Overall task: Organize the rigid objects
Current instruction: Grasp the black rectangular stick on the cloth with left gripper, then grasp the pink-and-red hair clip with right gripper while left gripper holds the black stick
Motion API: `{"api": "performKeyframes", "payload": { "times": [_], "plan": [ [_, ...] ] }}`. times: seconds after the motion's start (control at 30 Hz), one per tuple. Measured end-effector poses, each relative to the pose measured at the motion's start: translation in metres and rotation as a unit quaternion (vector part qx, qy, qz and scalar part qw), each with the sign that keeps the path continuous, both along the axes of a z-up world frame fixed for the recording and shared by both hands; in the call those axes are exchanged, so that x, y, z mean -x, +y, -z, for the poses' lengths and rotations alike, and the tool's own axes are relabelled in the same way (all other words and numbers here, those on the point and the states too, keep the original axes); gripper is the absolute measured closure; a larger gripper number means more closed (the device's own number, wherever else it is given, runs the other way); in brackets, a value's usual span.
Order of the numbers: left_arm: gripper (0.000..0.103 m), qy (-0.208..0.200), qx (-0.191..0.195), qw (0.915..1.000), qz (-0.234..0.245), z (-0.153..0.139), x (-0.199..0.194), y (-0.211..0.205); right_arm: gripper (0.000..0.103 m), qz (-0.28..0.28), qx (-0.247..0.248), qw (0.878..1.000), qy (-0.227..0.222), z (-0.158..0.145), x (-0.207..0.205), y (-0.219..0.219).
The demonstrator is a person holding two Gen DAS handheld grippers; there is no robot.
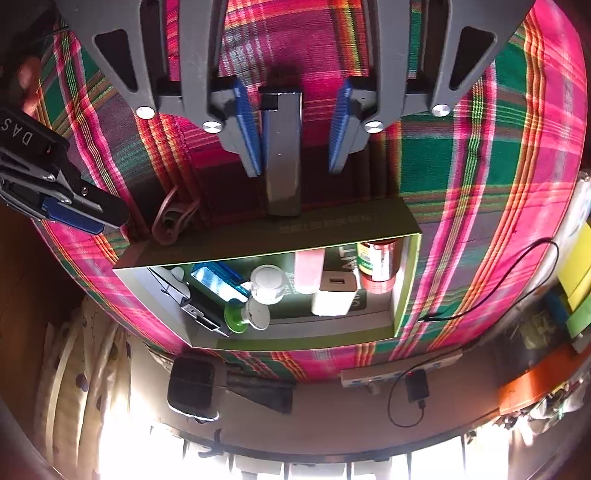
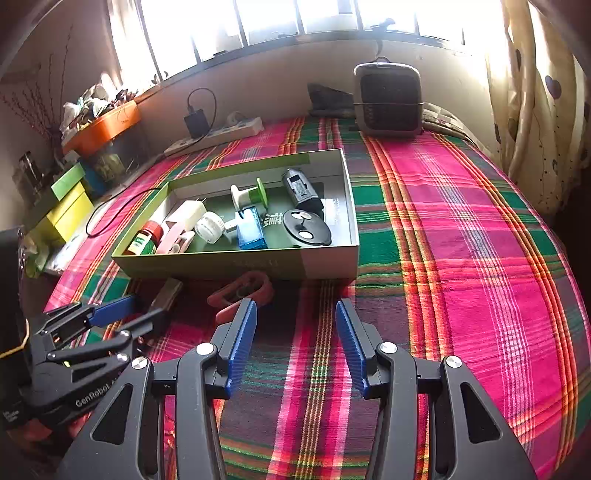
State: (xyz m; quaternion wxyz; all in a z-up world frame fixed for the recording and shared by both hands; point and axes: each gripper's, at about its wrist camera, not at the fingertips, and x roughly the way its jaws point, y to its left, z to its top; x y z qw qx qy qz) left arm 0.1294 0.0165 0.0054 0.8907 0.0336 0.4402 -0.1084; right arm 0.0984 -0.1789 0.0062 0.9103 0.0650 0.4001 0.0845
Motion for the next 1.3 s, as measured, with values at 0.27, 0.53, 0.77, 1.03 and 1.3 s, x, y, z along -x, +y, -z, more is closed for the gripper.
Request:
{"api": "performKeyframes", "payload": {
  "times": [0.27,0.53,0.77,1.03,1.3],
  "plan": [
    [0.081,0.0,0.012,0.9999,-0.006,0.0,0.002,0.014,0.057,-0.005,0.009,1.0,0.006,0.001,-0.002,0.011],
    [0.081,-0.001,0.021,0.9993,-0.03,0.0,0.006,0.044,0.057,-0.008,-0.002,1.0,0.019,0.005,-0.009,0.025],
    [0.081,0.0,0.044,0.9984,-0.034,0.002,0.006,0.057,0.057,-0.008,0.012,1.0,0.025,0.006,-0.018,0.047],
    [0.081,0.0,0.05,0.9982,-0.034,0.002,0.005,0.059,0.055,0.018,0.049,0.998,0.028,0.008,-0.026,0.061],
    [0.08,0.0,0.049,0.9982,-0.034,0.002,0.004,0.059,0.047,0.06,0.08,0.995,0.031,0.008,-0.028,0.057]
  ]
}}
